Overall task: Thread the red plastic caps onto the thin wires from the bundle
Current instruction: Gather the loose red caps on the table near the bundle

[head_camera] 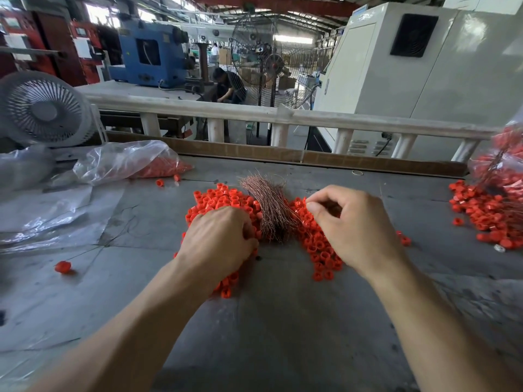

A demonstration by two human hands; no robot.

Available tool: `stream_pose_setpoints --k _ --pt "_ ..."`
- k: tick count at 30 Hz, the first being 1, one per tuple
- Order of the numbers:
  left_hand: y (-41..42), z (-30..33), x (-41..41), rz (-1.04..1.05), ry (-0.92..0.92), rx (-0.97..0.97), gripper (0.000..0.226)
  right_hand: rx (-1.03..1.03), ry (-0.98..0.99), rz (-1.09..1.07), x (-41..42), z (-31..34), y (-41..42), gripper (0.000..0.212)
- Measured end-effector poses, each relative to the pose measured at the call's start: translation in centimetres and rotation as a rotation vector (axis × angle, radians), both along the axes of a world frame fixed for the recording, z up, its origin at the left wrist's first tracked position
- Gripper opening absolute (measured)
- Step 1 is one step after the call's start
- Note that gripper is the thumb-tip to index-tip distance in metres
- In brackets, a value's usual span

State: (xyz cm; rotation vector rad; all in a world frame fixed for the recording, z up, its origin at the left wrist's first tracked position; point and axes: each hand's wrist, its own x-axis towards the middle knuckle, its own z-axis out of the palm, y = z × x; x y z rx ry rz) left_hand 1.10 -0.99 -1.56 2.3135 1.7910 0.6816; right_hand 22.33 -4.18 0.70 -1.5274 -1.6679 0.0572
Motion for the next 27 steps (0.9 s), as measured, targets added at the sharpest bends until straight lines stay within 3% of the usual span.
stream_pose_setpoints --k 10,16,20,27 --pt "-0.6 0.9 0.7 -0.07 -0.322 0.203 0.009 0.089 -0.026 0.13 -1.2 -0.1 -0.4 0.011" --pt "-1.3 1.5 1.4 -0.29 -0.502 0.18 0.009 0.179 -0.217 0.164 -1.7 0.2 -0.5 0.012" --pt "-1.5 1.9 1.3 -0.295 -0.634 0.161 0.01 0.217 -0.251 0.09 -1.4 0.5 -0.6 0.003" --pt "-1.1 2.5 0.6 -0.245 -0.824 0.056 0.005 0.063 -0.047 0.2 -1.1 0.5 -0.8 0.006"
